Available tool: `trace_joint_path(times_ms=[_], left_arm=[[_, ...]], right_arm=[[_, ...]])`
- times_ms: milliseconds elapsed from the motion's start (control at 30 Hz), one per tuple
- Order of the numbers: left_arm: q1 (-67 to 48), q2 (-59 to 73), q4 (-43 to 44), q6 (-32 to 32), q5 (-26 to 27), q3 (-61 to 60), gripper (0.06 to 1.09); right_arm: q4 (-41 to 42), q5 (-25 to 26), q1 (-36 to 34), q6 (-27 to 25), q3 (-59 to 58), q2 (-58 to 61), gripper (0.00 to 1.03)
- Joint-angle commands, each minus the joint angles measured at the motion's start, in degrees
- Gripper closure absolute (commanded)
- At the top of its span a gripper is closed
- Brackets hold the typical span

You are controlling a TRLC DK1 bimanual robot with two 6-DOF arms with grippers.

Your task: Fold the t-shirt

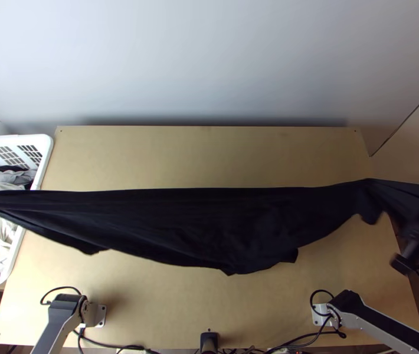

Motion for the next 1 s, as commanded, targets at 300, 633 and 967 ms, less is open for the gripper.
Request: trace_joint_path(times_ms=[300,633,967], left_arm=[[0.5,3.4,0.1,2.6,4.8,9.1,1.05],[9.7,1.9,-4.0,2.2,15.6,6.7,1.05],[13.5,-2.4,1.5,-0.6,16.0,-7.8,1.05]], right_arm=[[-7.1,-2.0,-1.0,0.8,12.4,1.7,1.00],[-11.9,-3.6,-1.4,3.3,5.1,-1.8,1.00],[-6.9,-6.8,-0.7,2.9,-4.9,-0.9,1.00]])
